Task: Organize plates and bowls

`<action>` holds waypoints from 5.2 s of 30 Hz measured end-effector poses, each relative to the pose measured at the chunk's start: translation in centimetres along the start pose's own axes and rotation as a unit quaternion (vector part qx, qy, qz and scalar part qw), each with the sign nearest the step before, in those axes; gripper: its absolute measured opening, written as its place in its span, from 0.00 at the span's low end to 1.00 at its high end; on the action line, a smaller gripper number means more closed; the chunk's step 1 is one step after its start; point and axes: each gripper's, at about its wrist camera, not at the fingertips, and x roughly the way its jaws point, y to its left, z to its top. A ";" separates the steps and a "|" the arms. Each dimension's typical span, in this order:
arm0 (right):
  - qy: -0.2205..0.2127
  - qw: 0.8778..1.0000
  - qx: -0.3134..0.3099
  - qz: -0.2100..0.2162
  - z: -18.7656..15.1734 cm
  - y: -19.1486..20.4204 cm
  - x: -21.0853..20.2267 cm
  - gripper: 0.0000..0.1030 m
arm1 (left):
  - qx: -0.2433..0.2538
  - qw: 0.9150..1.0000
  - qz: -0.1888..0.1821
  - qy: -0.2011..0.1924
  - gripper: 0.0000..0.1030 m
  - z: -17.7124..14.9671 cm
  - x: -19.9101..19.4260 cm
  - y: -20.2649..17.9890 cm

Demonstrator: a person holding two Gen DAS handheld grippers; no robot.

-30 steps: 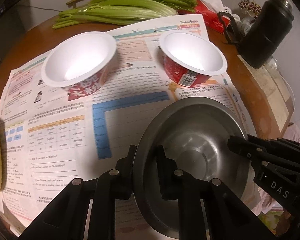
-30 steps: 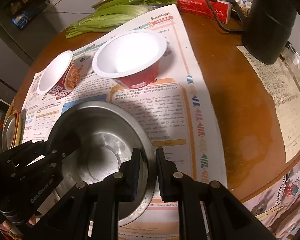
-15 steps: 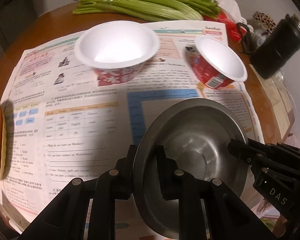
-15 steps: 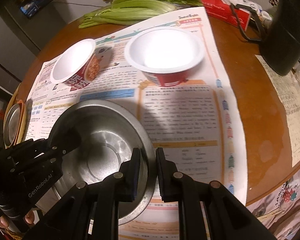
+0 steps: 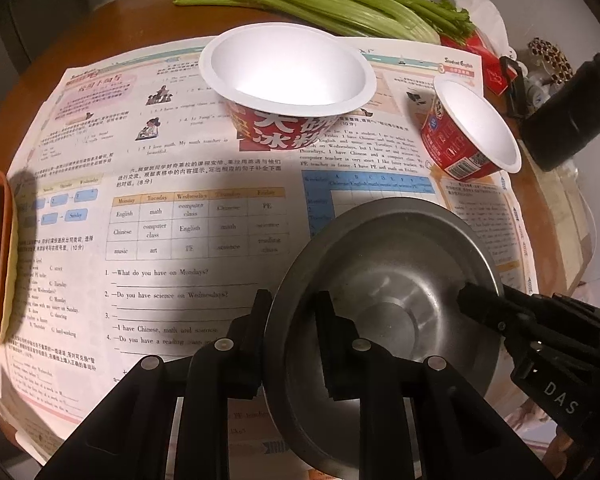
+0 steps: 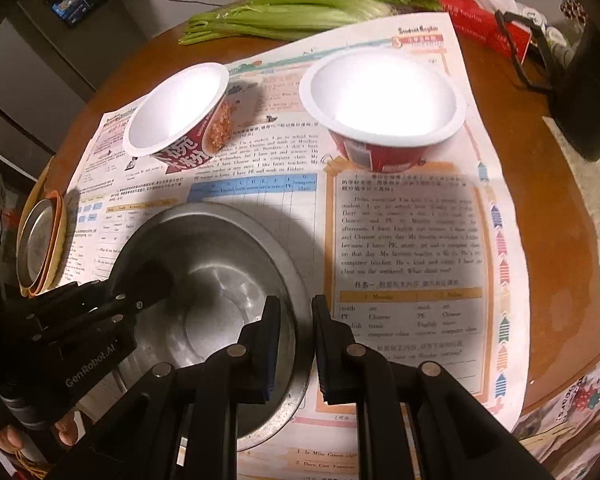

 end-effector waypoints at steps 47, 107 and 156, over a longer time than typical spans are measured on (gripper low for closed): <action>-0.031 0.999 -0.026 0.017 6.1 2.4 -3.4 0.46 | -0.059 0.997 -0.002 -0.053 0.65 4.8 -5.2 5.7; -0.017 0.997 -0.041 0.056 12.9 5.9 2.7 0.11 | -0.049 0.998 -0.015 -0.025 0.10 11.6 -0.9 6.8; -0.024 0.998 -0.038 0.036 0.1 2.8 -4.5 0.12 | 0.016 1.000 0.002 0.004 0.11 -0.6 -5.3 0.8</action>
